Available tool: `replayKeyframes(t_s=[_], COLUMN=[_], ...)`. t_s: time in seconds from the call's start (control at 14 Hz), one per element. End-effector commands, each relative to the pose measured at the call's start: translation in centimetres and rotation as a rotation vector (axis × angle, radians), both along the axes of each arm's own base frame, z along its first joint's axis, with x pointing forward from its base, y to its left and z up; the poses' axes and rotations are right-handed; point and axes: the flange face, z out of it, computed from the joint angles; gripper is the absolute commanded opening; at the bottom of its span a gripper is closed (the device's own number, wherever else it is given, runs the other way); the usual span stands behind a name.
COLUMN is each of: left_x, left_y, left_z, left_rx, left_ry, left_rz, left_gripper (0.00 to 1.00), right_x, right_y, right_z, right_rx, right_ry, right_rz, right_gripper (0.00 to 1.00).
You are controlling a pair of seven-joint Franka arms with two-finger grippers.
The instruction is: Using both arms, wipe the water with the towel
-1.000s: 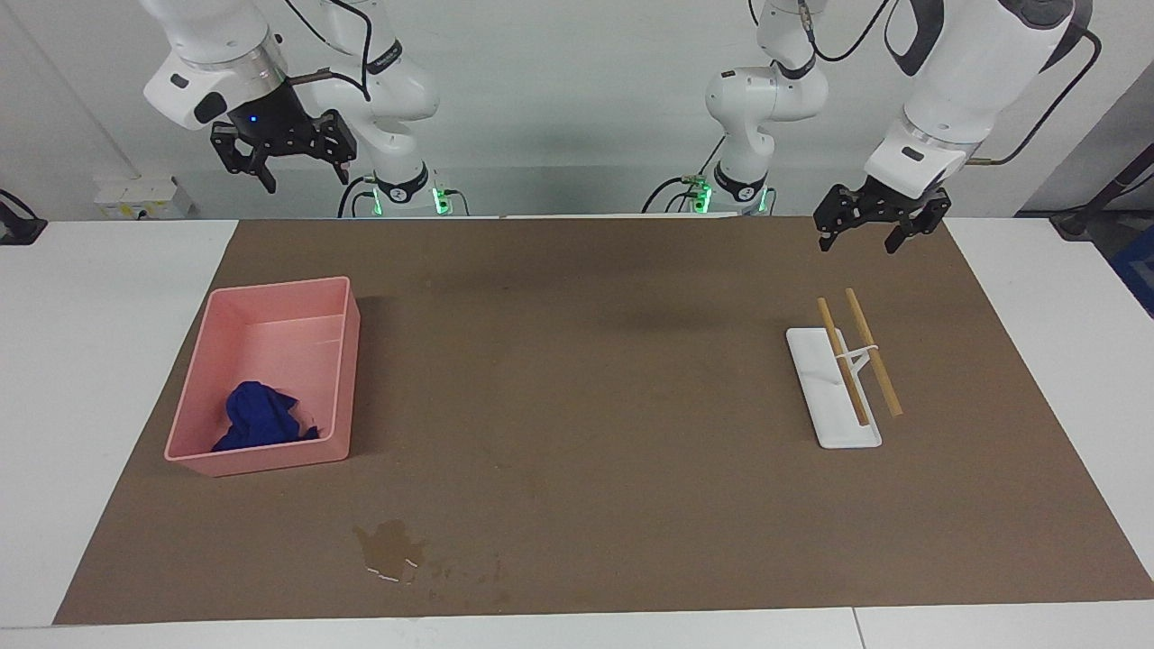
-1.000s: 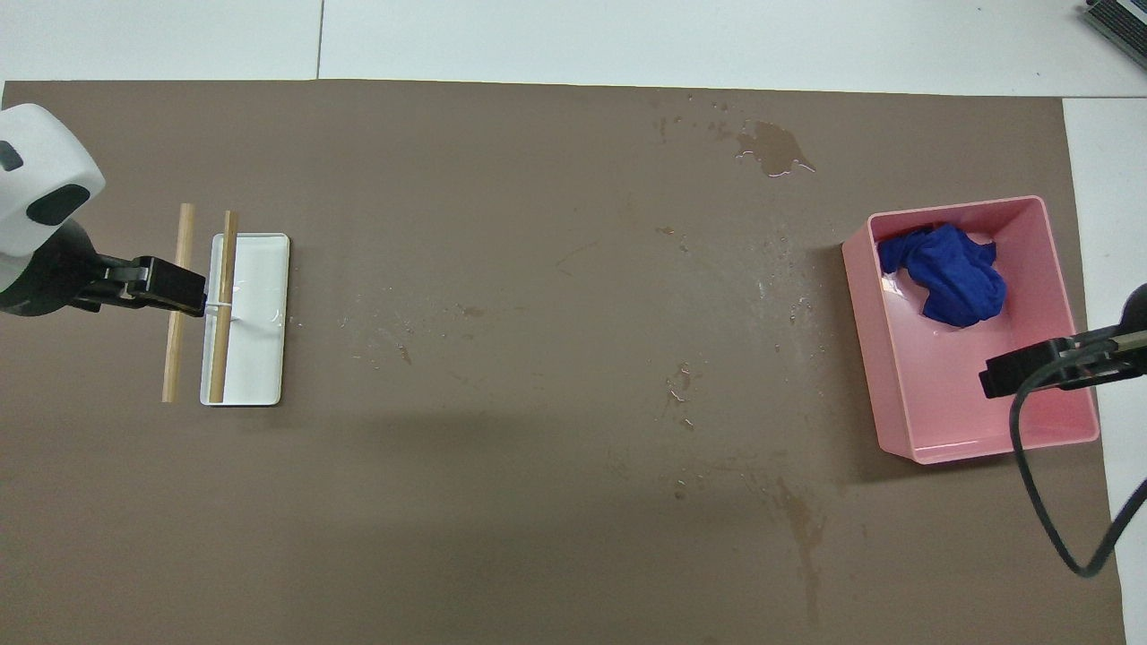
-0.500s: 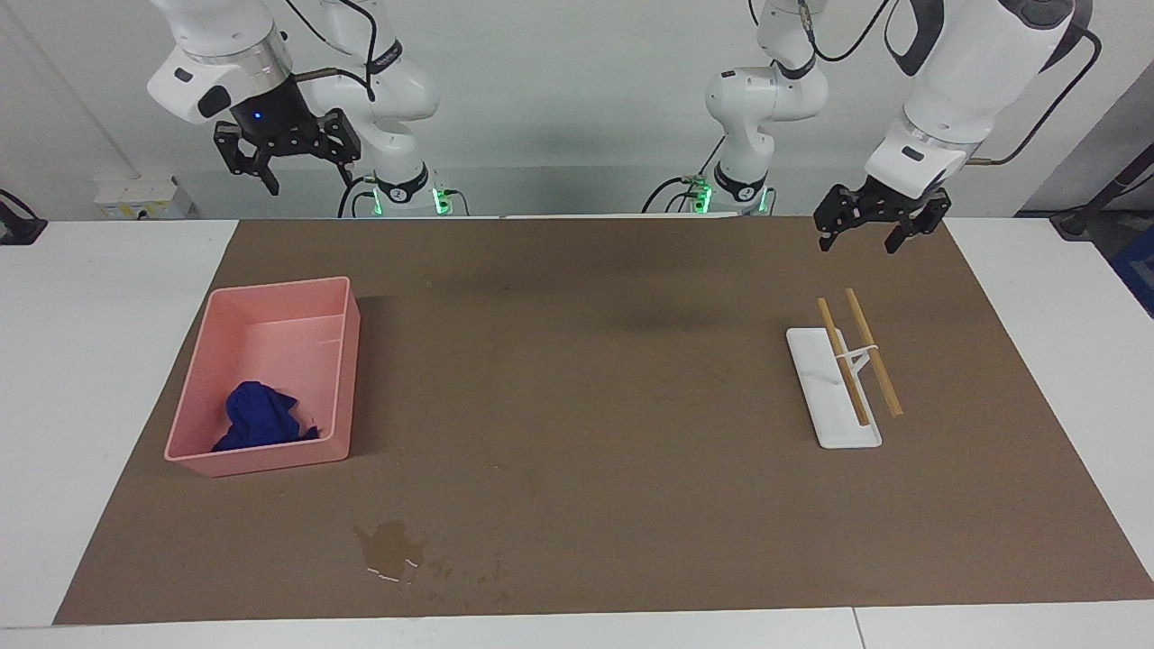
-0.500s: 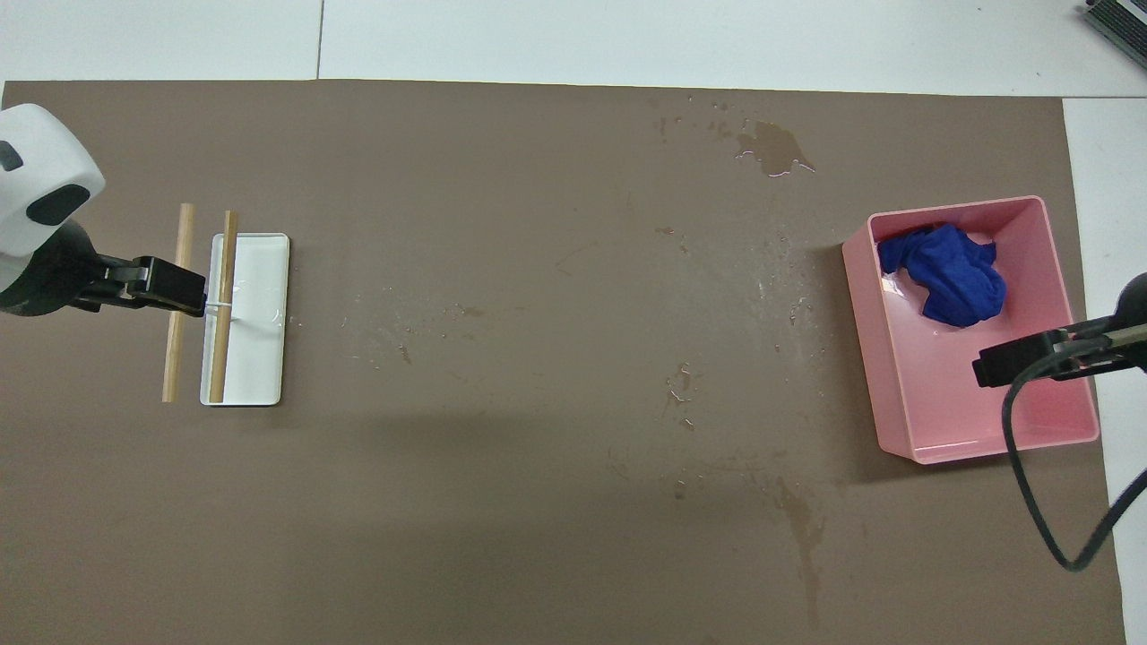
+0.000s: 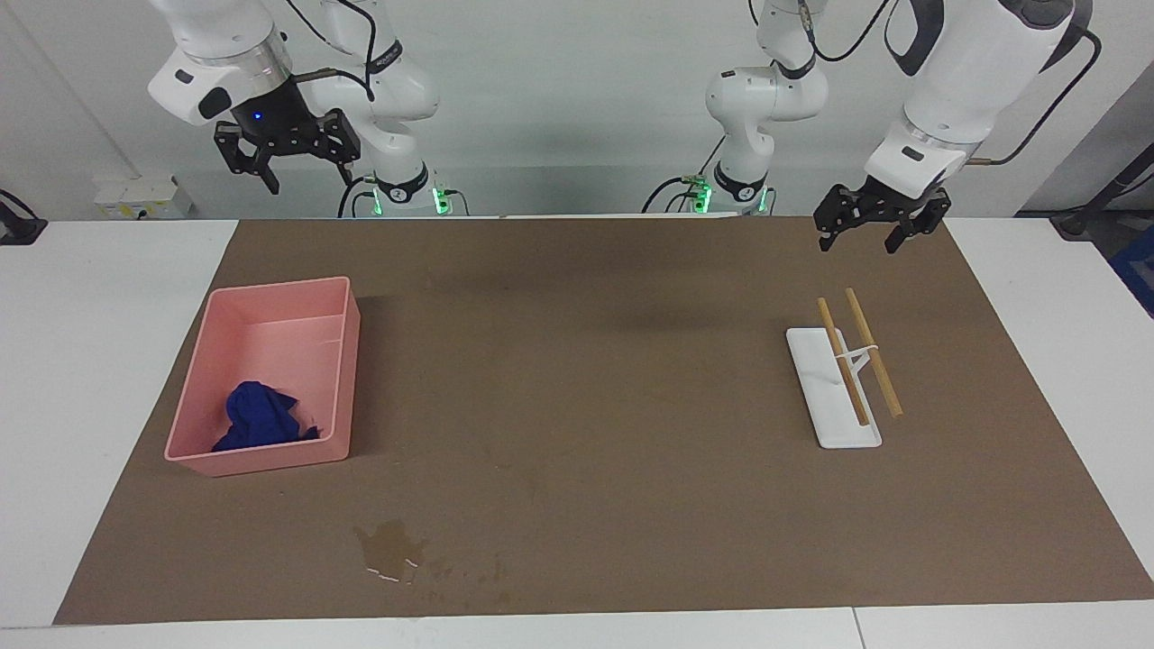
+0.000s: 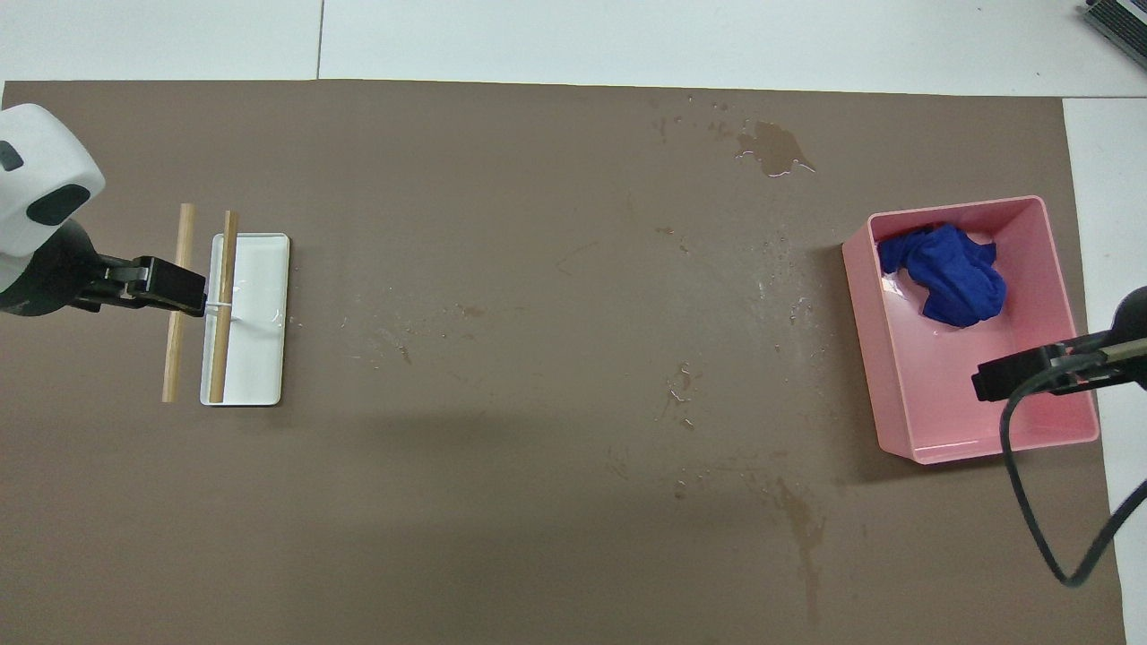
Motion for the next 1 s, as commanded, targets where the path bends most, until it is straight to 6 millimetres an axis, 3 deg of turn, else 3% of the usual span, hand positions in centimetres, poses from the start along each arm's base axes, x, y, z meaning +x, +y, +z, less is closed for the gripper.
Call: replayKeyframes(t_s=[0.0, 0.36, 0.93], left_x=[-0.6, -0.6, -0.6], left_y=[0.2, 0.2, 0.2], left_z=[0.0, 0.0, 0.1], left_rx=[0.025, 0.025, 0.025], left_ry=[0.006, 0.006, 0.004], left_rz=[-0.004, -0.004, -0.004], left_gripper=[1.00, 1.00, 1.00], right_x=[-2.4, -1.3, 3.3], right_y=[0.1, -2.1, -1.8], right_z=[-0.8, -0.9, 0.8], right_rx=[-0.008, -0.004, -0.025], right_ry=[-0.028, -0.085, -0.180], right_rz=[-0.011, 0.015, 0.038], right_gripper=[1.00, 1.00, 1.00])
